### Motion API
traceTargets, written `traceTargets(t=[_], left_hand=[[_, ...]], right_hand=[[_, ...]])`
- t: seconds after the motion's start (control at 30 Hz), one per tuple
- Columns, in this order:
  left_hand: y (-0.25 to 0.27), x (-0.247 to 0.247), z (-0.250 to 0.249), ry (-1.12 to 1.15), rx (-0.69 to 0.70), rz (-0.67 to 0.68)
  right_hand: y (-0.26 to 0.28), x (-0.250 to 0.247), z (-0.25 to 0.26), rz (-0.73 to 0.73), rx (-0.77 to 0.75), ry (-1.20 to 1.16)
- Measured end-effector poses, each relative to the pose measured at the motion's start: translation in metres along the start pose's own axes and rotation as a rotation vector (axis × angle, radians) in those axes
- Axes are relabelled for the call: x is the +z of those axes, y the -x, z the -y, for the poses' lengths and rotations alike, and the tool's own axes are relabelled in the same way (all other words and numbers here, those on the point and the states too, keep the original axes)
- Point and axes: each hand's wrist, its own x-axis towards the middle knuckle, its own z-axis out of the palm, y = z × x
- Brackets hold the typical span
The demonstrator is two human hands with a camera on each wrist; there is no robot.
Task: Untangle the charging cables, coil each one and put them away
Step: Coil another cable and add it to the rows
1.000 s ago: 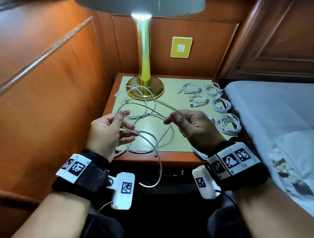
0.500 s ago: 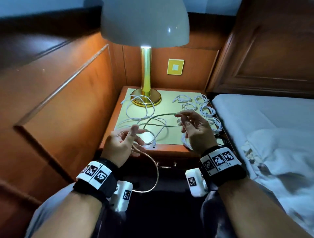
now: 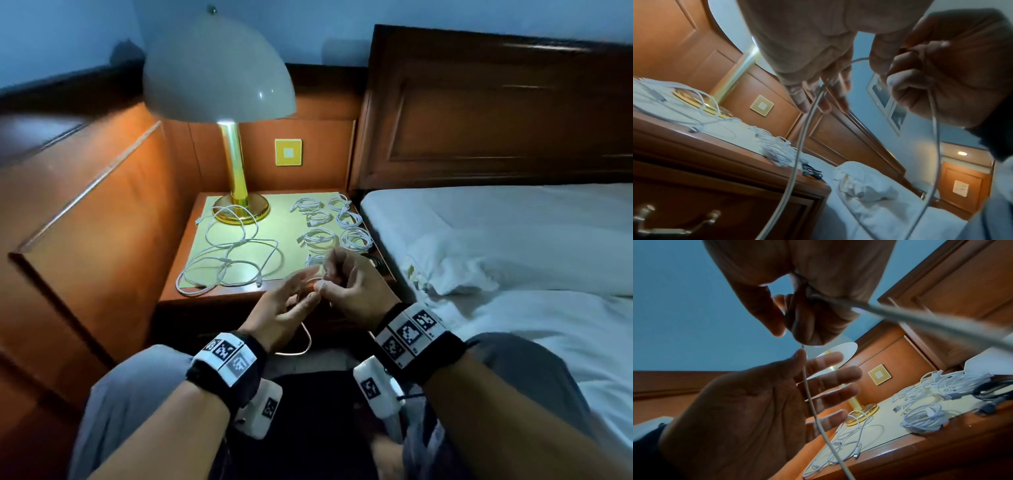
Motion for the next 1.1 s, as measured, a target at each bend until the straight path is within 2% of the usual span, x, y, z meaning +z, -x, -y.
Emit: traceTargets(t=[0.1,0.17,0.27,0.37,0.47,0.57,0.63,0.7,0.8,0.87,0.93,1.0,1.07,1.1], left_hand=[[-0.013,0.021,-0.012,0.025,-0.014,0.077],[-0.027,0.025,-0.013,0.105,-0.077,0.034],[-0.057,0.018,-0.016,0.302,-0.092,-0.106],[-0.091,0.003,-0.013,0.524,-0.147,-0.318],[-0.119,-0.010,-0.002,0.530,-0.206,-0.530],[-0.140,-0.014,0.009,0.378,-0.217,-0.650],[-0.148,-0.009,0.017,0.118,-0.150,-0.614],[-0.150,-0.001,0.025,-0.259,-0.083,-0.512],[-0.150,0.014,0.035,-0.662,-0.014,-0.337],[-0.150,0.022,0.038,-0.751,0.047,-0.232],[-0.150,0.028,0.041,-0.757,0.102,-0.124],[-0.149,0.035,0.036,-0.728,0.155,0.007],[-0.147,0.042,0.030,-0.657,0.211,0.109],[-0.147,0.044,0.027,-0.608,0.237,0.110]], right_hand=[[0.006,-0.015,-0.011,-0.097,-0.004,-0.172],[0.007,-0.030,-0.023,-0.205,0.038,-0.176],[-0.001,-0.057,-0.042,-0.285,0.138,-0.084],[-0.014,-0.083,-0.059,-0.159,0.361,-0.166],[-0.027,-0.109,-0.070,-0.037,0.556,-0.256],[-0.044,-0.140,-0.075,-0.097,0.563,-0.554],[-0.057,-0.158,-0.079,-0.243,0.470,-0.835],[-0.067,-0.170,-0.085,-0.429,0.397,-0.961],[-0.076,-0.177,-0.097,-0.655,0.370,-0.962],[-0.081,-0.176,-0.104,-0.715,0.370,-0.891],[-0.083,-0.170,-0.111,-0.698,0.345,-0.733],[-0.083,-0.160,-0.118,-0.604,0.317,-0.424],[-0.079,-0.146,-0.120,-0.414,0.270,-0.015],[-0.076,-0.139,-0.121,-0.294,0.255,0.147]])
